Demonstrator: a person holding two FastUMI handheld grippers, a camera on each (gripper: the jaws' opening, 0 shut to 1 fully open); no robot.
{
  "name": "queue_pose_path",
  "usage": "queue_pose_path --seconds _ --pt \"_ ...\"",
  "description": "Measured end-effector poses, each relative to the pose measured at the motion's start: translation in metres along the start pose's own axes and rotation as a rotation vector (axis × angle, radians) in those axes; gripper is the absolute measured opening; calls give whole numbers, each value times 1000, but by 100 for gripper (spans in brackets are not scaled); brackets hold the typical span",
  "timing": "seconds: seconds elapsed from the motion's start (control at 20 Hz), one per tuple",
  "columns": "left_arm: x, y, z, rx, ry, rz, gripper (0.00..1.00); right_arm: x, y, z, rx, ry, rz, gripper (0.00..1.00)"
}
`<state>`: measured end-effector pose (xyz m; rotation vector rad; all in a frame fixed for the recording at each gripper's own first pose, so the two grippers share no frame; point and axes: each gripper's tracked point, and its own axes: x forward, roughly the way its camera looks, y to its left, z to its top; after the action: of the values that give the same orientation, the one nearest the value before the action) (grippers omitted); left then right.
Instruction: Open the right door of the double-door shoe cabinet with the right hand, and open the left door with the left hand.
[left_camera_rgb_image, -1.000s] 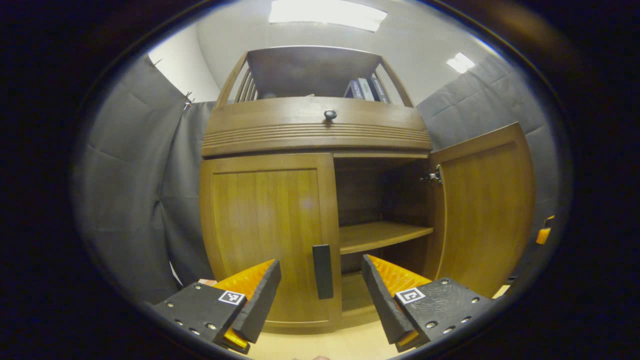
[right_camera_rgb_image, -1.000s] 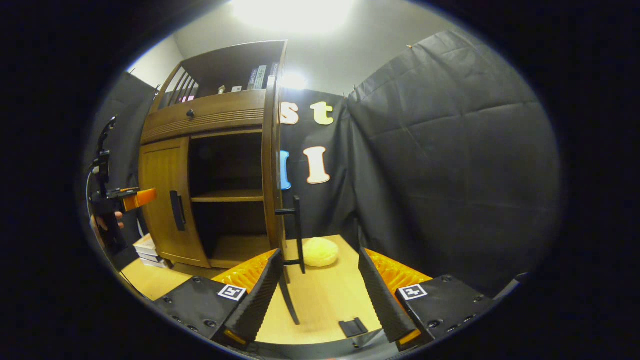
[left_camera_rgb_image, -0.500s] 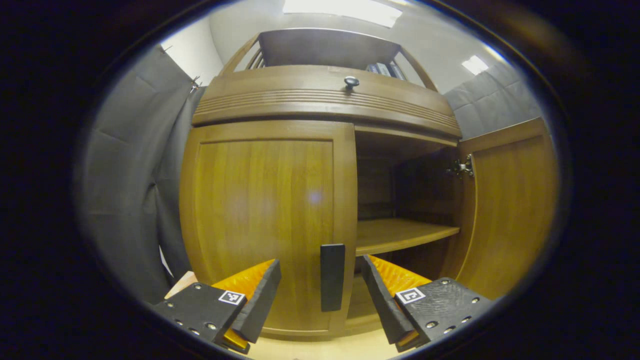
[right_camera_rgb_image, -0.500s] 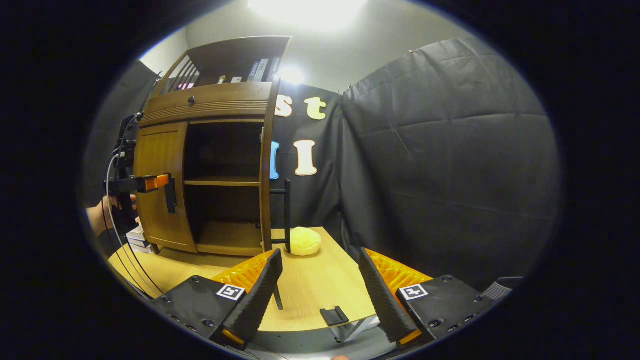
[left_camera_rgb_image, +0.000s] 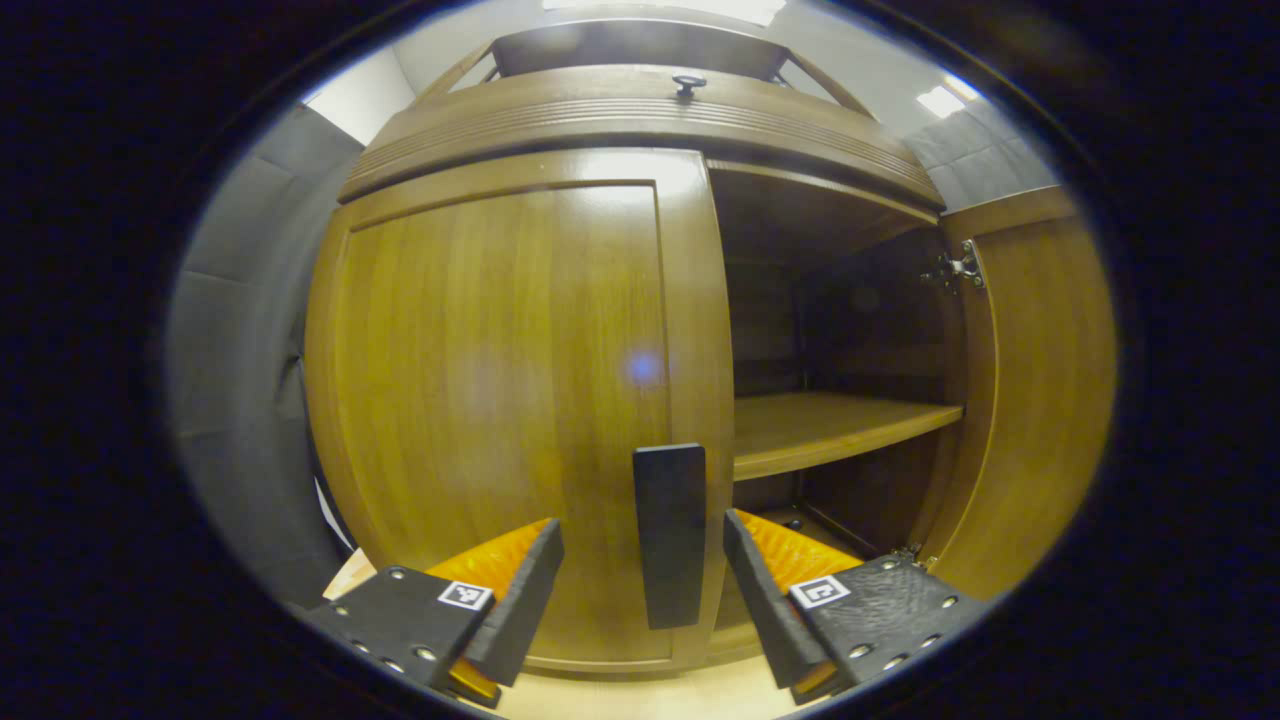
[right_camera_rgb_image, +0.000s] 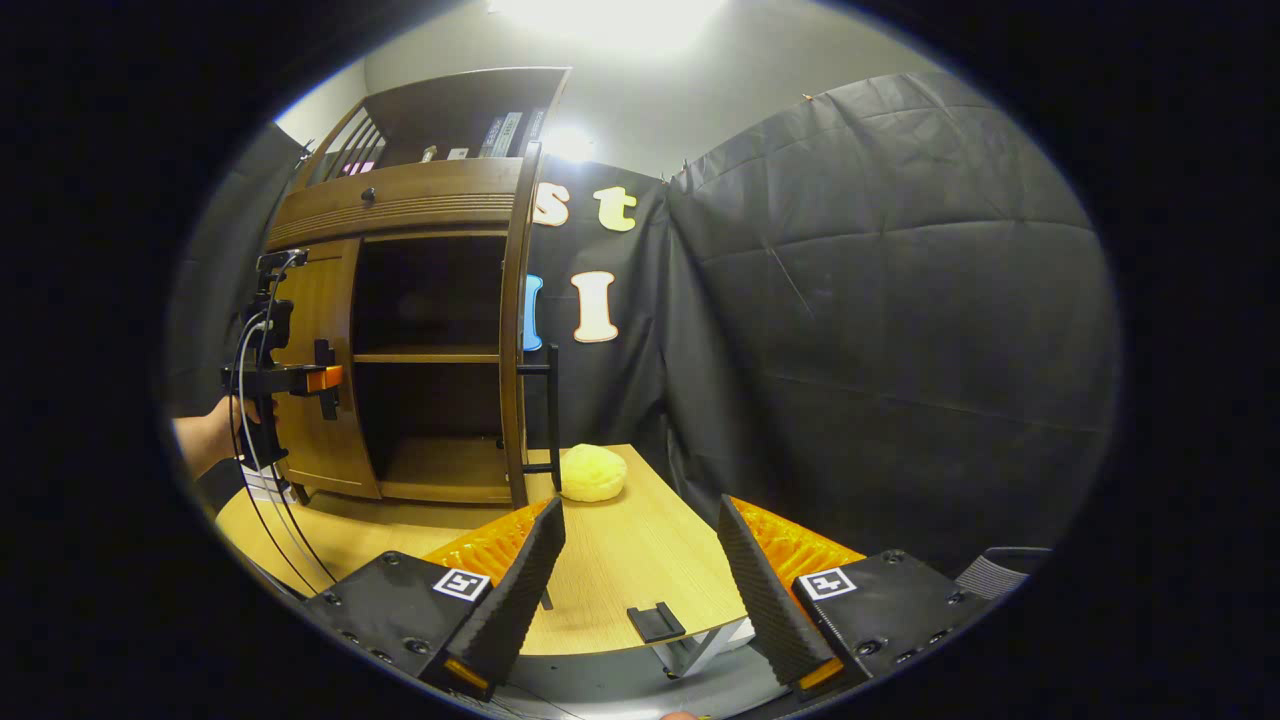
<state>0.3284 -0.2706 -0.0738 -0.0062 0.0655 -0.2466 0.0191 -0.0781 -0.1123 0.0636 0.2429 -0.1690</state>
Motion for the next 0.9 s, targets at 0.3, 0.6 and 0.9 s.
queue_pose_path --seconds 0.3,0.6,0.9 --pt "3 -11 -3 25 36 10 37 2 -12 1 7 -7 -19 96" --pt "-14 -9 -4 -21 65 3 22 8 -6 5 9 -18 14 96" --pt "-52 -2 -5 -35 75 1 21 18 18 9 7 -30 83 94"
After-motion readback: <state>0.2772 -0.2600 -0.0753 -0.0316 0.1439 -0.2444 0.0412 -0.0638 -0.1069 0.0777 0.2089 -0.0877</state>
